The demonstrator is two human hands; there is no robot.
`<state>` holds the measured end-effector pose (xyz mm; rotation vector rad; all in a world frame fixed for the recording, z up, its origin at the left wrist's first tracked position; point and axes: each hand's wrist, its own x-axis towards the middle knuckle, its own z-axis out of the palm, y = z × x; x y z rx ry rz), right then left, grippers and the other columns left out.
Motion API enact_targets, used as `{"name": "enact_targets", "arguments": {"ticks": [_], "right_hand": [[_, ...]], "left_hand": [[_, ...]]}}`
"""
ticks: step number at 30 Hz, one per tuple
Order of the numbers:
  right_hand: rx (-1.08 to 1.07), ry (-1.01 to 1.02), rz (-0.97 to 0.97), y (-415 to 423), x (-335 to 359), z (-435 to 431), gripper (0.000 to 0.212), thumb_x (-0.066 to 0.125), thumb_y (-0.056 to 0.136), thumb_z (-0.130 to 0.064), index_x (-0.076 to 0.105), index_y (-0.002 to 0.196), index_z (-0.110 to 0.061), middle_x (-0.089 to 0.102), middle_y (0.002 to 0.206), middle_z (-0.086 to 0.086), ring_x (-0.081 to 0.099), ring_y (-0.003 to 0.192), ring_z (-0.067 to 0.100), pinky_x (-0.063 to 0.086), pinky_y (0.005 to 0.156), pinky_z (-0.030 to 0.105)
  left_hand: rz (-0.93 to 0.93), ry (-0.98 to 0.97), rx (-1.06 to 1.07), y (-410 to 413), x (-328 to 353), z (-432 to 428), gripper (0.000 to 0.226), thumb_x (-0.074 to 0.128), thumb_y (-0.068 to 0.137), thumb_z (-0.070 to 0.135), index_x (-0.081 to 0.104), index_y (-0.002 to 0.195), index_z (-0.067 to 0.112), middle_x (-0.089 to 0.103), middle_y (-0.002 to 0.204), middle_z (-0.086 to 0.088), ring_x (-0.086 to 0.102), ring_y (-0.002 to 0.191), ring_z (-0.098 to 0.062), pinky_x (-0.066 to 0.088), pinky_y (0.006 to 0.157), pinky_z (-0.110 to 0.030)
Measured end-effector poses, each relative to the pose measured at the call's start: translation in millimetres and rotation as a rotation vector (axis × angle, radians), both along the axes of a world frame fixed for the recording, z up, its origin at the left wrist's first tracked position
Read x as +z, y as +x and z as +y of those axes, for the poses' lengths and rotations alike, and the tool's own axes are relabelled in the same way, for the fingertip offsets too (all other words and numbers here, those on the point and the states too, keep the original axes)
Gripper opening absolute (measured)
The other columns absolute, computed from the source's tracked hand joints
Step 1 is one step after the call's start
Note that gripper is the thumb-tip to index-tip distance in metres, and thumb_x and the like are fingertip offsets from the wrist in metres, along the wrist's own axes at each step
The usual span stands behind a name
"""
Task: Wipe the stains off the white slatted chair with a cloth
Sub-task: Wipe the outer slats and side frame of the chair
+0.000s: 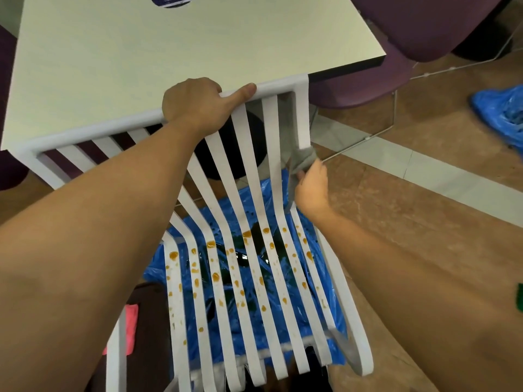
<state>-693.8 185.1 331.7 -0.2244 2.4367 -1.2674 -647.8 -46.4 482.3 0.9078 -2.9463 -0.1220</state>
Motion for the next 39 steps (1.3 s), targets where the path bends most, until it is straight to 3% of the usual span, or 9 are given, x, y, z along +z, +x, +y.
{"name": "enact_targets", "arguments": {"ticks": [4,10,15,18,20,24,28,33,39], "right_hand": [[0.092,0.253,-0.033,59.1,-32.9,70.5,0.033,0.044,0.099,-0.037,0.041,0.131,-0.029,0.057,0.117,0.001,0.062,0.1,0.021,0.055,0.087,0.049],[0.162,0.51,0.036,123.5,-31.2,138.7,0.044,0.032,0.102,-0.04,0.039,0.131,-0.008,0.056,0.115,0.014,0.059,0.099,0.032,0.051,0.083,0.043],[0.163,0.6,0.015,109.2,-15.9,123.0,0.036,0.03,0.102,-0.049,0.042,0.095,-0.015,0.063,0.076,0.005,0.061,0.062,0.021,0.054,0.06,0.039],[0.208,0.779,-0.197,67.8,-0.9,85.4,0.036,0.042,0.102,-0.042,0.056,0.098,-0.009,0.065,0.086,0.005,0.064,0.075,0.022,0.054,0.071,0.035],[0.163,0.662,-0.342,42.3,9.3,60.2,0.032,0.047,0.101,-0.037,0.059,0.111,-0.009,0.064,0.1,0.009,0.063,0.088,0.024,0.051,0.072,0.036],[0.102,0.45,-0.396,24.9,15.7,38.6,0.043,0.054,0.1,-0.03,0.038,0.134,-0.01,0.055,0.124,0.014,0.055,0.109,0.027,0.045,0.087,0.039],[0.187,0.477,-0.485,38.8,14.0,63.6,0.046,0.055,0.1,-0.023,0.03,0.137,-0.012,0.051,0.124,0.014,0.05,0.105,0.025,0.043,0.093,0.041],[0.343,0.652,-0.419,85.0,11.0,124.2,0.061,0.051,0.101,-0.033,0.03,0.145,0.003,0.052,0.134,0.023,0.053,0.121,0.039,0.042,0.1,0.044],[0.351,0.679,-0.401,138.0,1.4,181.9,0.05,0.045,0.103,-0.037,0.035,0.134,0.0,0.059,0.118,0.018,0.06,0.106,0.032,0.047,0.087,0.038]], "left_hand": [[0.017,-0.008,0.0,1.4,-1.7,0.4,0.089,0.016,0.074,0.1,0.047,0.06,0.018,0.049,0.058,-0.002,0.05,0.056,-0.024,0.036,0.058,-0.034],[0.006,0.005,0.006,2.7,-0.2,2.4,0.089,0.017,0.073,0.101,0.044,0.06,0.017,0.047,0.057,-0.002,0.046,0.053,-0.022,0.033,0.056,-0.033],[0.022,-0.001,0.015,2.3,-0.5,3.3,0.088,0.018,0.072,0.101,0.044,0.061,0.018,0.045,0.057,0.0,0.044,0.052,-0.021,0.032,0.056,-0.033],[0.013,0.0,0.015,2.1,0.3,2.7,0.088,0.017,0.072,0.101,0.044,0.061,0.018,0.045,0.057,0.0,0.044,0.053,-0.021,0.033,0.058,-0.034],[0.007,0.011,0.018,2.7,0.9,2.2,0.088,0.017,0.072,0.101,0.044,0.061,0.018,0.045,0.057,0.0,0.044,0.053,-0.021,0.034,0.058,-0.034],[-0.017,0.019,0.005,2.5,2.7,1.6,0.089,0.015,0.07,0.102,0.043,0.062,0.018,0.047,0.059,-0.001,0.046,0.054,-0.022,0.034,0.059,-0.034],[-0.047,0.047,0.012,2.1,5.1,-1.1,0.092,0.016,0.066,0.105,0.045,0.062,0.018,0.052,0.062,-0.002,0.052,0.06,-0.025,0.037,0.067,-0.037],[-0.058,0.075,0.016,3.0,5.2,-1.1,0.094,0.017,0.063,0.107,0.044,0.06,0.017,0.052,0.062,-0.003,0.05,0.059,-0.024,0.037,0.07,-0.039],[-0.075,0.071,-0.005,3.4,5.4,-0.1,0.093,0.017,0.067,0.104,0.046,0.062,0.016,0.054,0.064,-0.005,0.052,0.06,-0.026,0.038,0.064,-0.036]]}}
